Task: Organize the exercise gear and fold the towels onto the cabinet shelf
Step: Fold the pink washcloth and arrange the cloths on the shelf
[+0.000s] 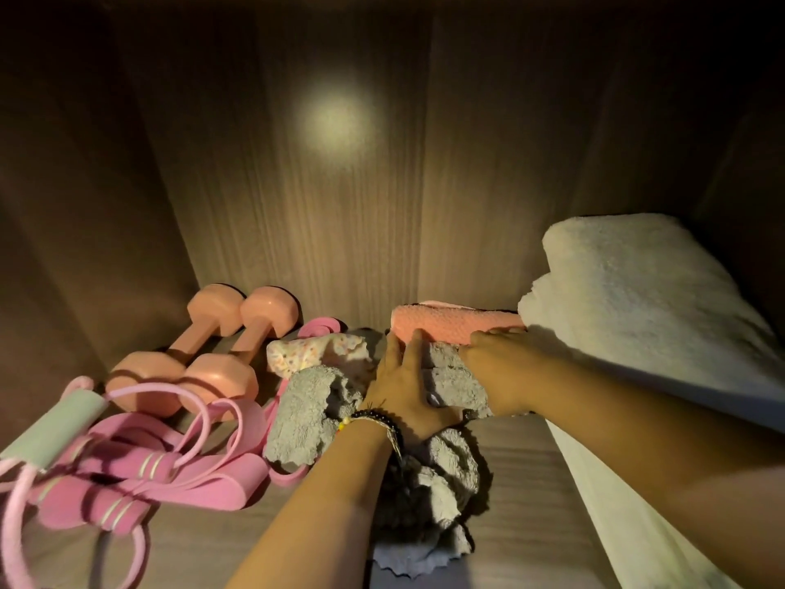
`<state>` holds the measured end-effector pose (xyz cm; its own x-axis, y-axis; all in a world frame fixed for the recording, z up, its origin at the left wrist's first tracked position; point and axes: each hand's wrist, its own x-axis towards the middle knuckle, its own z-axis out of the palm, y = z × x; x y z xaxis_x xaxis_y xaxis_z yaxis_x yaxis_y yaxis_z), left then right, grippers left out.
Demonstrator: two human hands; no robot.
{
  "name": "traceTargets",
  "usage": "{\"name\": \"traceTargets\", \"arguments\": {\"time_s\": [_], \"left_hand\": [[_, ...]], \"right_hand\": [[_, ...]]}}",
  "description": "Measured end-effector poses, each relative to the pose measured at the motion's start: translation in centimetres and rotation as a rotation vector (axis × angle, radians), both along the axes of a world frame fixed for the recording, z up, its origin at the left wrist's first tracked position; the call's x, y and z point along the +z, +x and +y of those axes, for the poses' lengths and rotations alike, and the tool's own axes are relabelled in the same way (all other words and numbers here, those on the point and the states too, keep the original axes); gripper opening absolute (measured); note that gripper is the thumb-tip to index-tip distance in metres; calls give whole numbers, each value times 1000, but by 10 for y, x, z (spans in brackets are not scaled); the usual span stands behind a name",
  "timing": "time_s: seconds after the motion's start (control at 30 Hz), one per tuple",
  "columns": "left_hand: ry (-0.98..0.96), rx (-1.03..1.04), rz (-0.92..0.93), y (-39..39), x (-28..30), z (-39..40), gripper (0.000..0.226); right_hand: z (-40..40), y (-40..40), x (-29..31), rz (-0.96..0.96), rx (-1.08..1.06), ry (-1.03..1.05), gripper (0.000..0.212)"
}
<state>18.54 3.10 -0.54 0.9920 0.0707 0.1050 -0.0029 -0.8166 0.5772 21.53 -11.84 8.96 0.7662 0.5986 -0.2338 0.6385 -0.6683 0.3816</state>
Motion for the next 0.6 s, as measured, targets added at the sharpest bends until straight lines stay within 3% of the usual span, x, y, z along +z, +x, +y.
{"name": "traceTargets", "arguments": {"time_s": [0.07,0.1,0.27,0.4,0.53,0.6], "left_hand": [[-146,-2,-43,-1,4,1,136],[-201,1,-56,-1,5,2,135],[111,1,57,3,0,2,113],[131,-1,84,8,4,0,103],[93,-28,40,-7,19,6,104],[38,-9,-35,-25,36,11,87]], "right_hand": [[-4,-1,2,-24,-24,-25,9],[-7,1,3,-27,-49,-21,7],[-12,8,-8,-50,-70,46,18],[-10,12,-12,-53,-83,71,13],[-10,6,-14,-50,-97,47,39],[-13,1,-14,-61,-94,34,55]]}}
